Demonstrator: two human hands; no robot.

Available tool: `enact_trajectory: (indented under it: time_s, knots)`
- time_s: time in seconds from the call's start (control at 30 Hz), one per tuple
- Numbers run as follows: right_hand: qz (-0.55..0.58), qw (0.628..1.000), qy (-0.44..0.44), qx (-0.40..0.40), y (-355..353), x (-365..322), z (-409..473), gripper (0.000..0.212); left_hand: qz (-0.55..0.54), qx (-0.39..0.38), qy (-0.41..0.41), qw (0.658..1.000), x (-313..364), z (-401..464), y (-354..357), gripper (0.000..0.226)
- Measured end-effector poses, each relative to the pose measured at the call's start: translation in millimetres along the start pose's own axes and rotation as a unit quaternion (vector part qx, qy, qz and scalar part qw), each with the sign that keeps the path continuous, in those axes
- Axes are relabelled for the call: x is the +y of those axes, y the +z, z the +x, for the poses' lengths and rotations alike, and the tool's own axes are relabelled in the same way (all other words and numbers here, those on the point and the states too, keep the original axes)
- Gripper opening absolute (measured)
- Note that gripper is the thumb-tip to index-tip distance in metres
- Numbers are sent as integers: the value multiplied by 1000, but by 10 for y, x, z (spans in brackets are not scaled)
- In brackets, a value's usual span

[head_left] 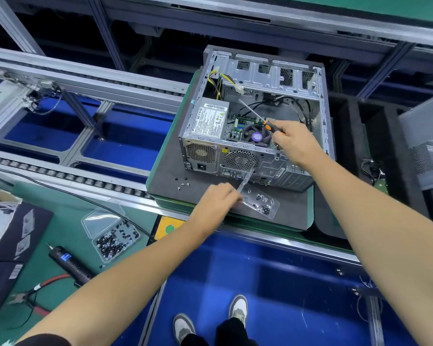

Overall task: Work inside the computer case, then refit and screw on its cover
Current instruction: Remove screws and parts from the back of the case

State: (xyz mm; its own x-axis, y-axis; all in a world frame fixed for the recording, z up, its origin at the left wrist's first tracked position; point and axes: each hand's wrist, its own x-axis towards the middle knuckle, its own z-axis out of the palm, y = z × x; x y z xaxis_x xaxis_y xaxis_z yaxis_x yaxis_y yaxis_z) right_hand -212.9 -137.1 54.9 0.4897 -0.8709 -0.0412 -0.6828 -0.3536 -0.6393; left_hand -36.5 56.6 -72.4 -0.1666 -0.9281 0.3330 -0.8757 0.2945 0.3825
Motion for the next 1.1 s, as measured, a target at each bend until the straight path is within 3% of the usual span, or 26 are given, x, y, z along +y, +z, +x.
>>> enact_trajectory:
  time_s: [0.07, 0.17, 0.3, 0.47, 0.53, 0.6, 0.7, 0.77, 0.8, 0.87, 0.97, 1.1]
  knots:
    - [-1, 1000, -5, 0, -6, -13, -10, 24, 56, -4, 104, 993, 160, 20, 52, 25]
    - [2, 1000, -7, 0, -11, -24, -20, 21, 158, -8, 172, 972, 344, 162, 82, 45]
    - [-3, 1000, -9, -2, -15, -34, -23, 27, 236, -25, 195, 952, 402, 323, 205, 26]
    - [4, 1000, -15, -5, -1, -16, -24, 21, 272, -80, 176, 943, 369, 407, 255, 24]
    - [7, 1000, -14, -2, 1, -9, -17, 22, 273, -74, 180, 942, 362, 361, 269, 16]
    - [-3, 1000, -16, 0, 3, 1, -13, 24, 269, -71, 168, 946, 359, 313, 226, 23]
    - [5, 1000, -14, 0, 8, 14, -17, 20, 260, 0, 168, 951, 347, 202, 103, 52]
    - [17, 1000, -15, -2, 8, 17, -19, 19, 245, 111, 176, 947, 237, 68, 60, 40]
    - [19, 1000, -17, -4, 6, 12, -20, 18, 230, 155, 150, 949, 143, -14, 35, 29]
    - [12, 1000, -23, -4, 0, -3, -20, 19, 202, 226, -5, 953, -83, -180, -25, 18]
    - [6, 1000, -27, 1, 4, -32, -35, 31, 121, 204, -275, 932, -483, -403, -146, 45]
    - [17, 999, -24, 15, 3, -64, -58, 33, 39, 146, -366, 918, -759, -577, -259, 50]
